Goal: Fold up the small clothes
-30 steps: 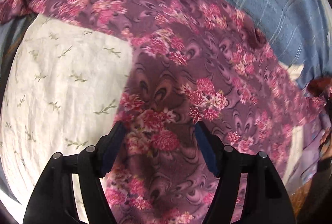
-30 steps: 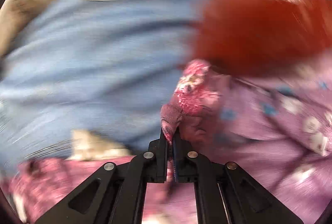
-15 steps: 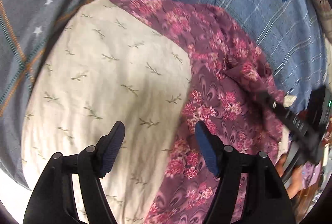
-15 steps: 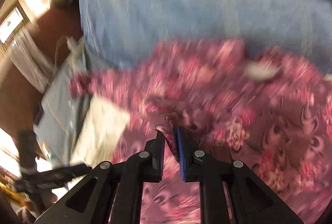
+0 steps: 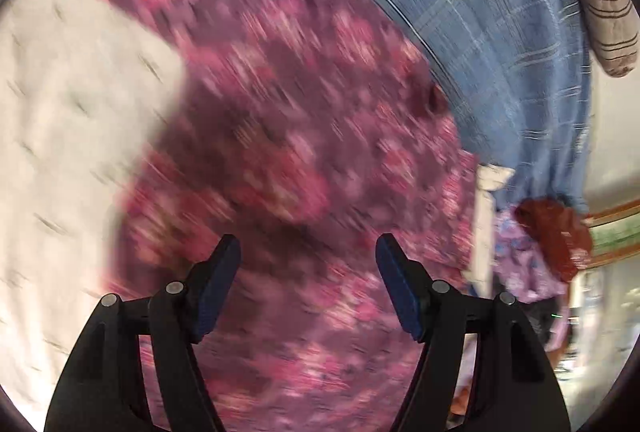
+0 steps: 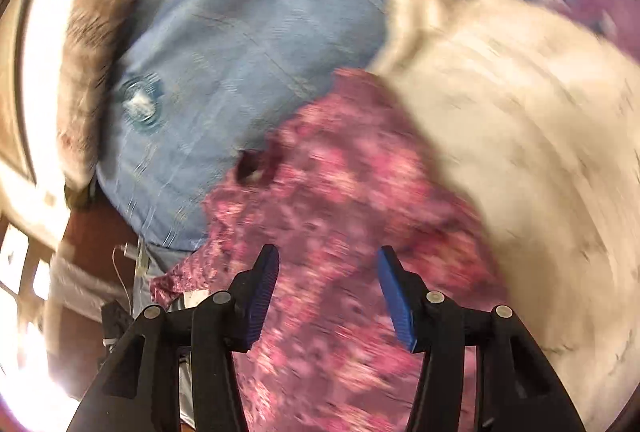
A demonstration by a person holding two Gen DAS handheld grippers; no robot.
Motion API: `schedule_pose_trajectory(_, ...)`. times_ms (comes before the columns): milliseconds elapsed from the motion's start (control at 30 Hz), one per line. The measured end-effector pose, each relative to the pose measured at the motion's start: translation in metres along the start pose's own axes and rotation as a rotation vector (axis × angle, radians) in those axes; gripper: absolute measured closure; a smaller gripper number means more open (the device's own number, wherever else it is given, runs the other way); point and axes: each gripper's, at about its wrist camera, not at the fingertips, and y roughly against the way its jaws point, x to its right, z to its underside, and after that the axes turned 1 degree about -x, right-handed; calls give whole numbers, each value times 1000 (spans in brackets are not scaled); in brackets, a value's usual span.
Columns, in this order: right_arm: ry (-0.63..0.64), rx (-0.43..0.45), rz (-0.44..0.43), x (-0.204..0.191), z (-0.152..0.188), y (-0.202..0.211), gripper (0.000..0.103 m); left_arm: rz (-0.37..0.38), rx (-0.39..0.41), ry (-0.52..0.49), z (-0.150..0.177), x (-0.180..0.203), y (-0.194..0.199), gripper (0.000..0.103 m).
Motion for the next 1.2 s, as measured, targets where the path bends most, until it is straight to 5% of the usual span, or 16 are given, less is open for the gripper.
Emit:
schedule_pose_trajectory(233, -108, 0, -52, 27, -3, -40, 50, -63, 39, 69, -19, 9, -21, 37)
schedule_pose_trajectory(267, -113, 7, -38, 28, -8, -47, 52, -82, 70, 49, -26, 17, -19, 47)
schedule_pose_trajectory(300, -125, 15, -21, 28, -12, -54, 54, -101, 114, 4, -36, 30, -15, 78)
schedule_pose_trajectory(333, -126, 18, -33, 23, -18, -59, 73, -116, 137, -32, -45, 43, -10, 90)
schedule_pose_trajectory(367, -106, 22, -67, 17, -25, -59, 100, -112, 156, -40, -51, 50, -6, 90)
schedule_pose_trajectory(500, -5, 125, -171, -7, -37, -26, 100, -106, 250, -118, -43, 60, 17, 89)
schedule_pose_trajectory(600, -11, 61, -132, 8, -22, -32, 100, -210, 153, -128, -19, 28, -9, 86)
schedule_pose_trajectory(667, -13, -20, -9, 31, -6, -49, 100, -216, 62, -102, -12, 9, -31, 88)
schedule_pose_trajectory(733, -48, -49, -22, 49, 6, -52, 101, -182, 105, -119, -7, 5, -16, 87)
schedule_pose_trajectory(867, -23, -50, -37, 35, 12, -19, 86, -76, 137, -110, -8, 5, 26, 80)
schedule_pose_trajectory(933, 54, -17, -56, 16, 10, 2, 86, -66, 181, -114, -12, 11, 39, 56)
schedule_pose_trajectory(967, 107, 28, -53, 4, 6, 15, 81, -64, 206, -98, -17, 12, 44, 52)
schedule_pose_trajectory(1000, 150, 72, -42, -6, 1, 23, 73, -56, 220, -84, -19, 12, 46, 50)
schedule_pose_trajectory(1033, 183, 109, -30, -15, -9, 26, 46, -49, 223, -75, -24, 12, 48, 48)
schedule_pose_trajectory(1067, 204, 137, 1, -24, -24, 20, 30, -53, 212, -70, -31, 15, 43, 48)
schedule_pose_trajectory(1200, 236, 108, 179, -32, -70, -36, 33, -120, 131, -64, -46, 26, 5, 48)
